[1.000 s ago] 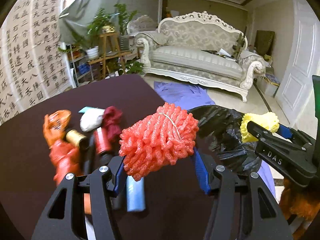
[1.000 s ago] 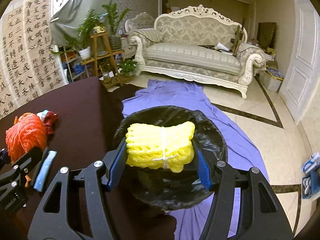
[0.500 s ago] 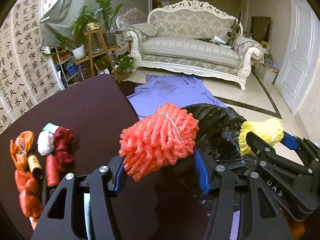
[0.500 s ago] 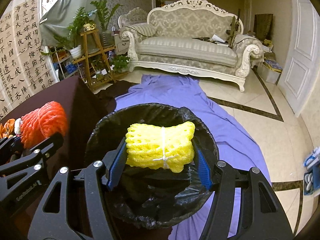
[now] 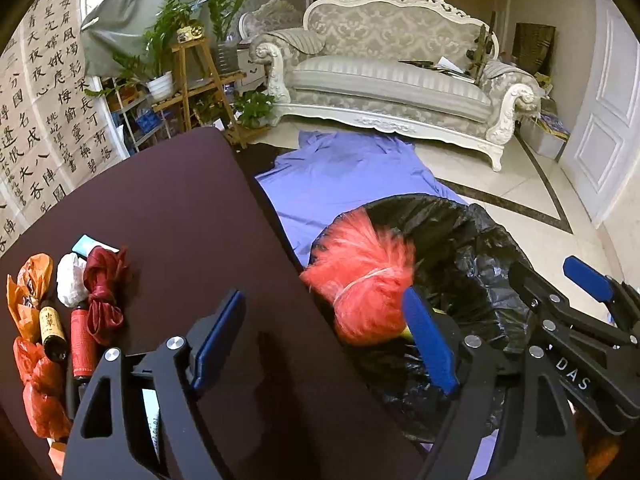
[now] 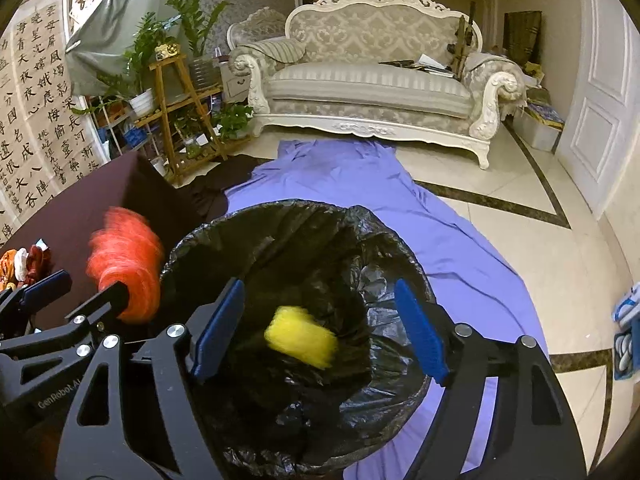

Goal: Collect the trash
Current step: 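Return both grippers to the table and grasp the white tube with the left gripper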

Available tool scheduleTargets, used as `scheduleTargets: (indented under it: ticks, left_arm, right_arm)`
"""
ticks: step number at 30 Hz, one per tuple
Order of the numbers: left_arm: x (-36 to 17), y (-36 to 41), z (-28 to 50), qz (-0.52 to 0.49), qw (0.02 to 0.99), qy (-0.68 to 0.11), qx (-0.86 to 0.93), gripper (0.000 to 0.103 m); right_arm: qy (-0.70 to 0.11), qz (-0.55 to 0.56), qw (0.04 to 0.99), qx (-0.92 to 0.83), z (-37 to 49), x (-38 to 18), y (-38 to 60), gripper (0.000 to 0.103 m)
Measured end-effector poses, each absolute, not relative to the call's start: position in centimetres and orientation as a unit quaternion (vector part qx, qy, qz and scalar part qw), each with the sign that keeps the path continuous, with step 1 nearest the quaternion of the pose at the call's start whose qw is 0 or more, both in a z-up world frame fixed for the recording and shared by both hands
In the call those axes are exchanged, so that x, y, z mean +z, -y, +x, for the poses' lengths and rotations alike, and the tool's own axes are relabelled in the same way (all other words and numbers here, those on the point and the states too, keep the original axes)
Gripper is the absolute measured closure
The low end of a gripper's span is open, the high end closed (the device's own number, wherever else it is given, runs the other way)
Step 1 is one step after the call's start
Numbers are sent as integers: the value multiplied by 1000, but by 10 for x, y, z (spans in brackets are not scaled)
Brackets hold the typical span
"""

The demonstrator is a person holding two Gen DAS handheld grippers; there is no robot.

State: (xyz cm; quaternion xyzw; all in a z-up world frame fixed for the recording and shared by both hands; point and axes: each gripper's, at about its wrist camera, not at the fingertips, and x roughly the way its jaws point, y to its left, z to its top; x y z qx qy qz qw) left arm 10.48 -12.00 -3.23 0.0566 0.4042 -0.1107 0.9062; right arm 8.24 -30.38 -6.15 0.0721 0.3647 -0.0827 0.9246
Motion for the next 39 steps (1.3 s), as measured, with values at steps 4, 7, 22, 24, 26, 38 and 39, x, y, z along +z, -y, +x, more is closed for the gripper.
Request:
scheduleTargets:
  ticks: [4,7,22,24,26,38,39]
  left_arm:
    - [-29,116,103,49,907,-404,-107,25]
    - [-24,110,96,46,909,-402,-102,25]
    - [3,18,23,23,926,-376,-14,25]
    - [2,4,14,18,926,-377,-1,25]
    - [0,-12,4,9,925,-380,14,25]
    - [-34,-60,-22,-16,905,-421,51,25]
    - [-36,-62,-21,-21,904,-425,48,25]
  right_arm:
    - [-368,71,923,-82,78,-60,301,28]
    - [-370,73,923,-75,73,-58,296,28]
    - [-365,53,929,15,31,-44,208,28]
    - [-365,50,930,24,26,-43,196,28]
    - [-365,46,929,34,19,-43,183,28]
    - [-375,22,925,61,-1,-49,139,28]
    - [-375,22,925,61,-1,-49,139,28]
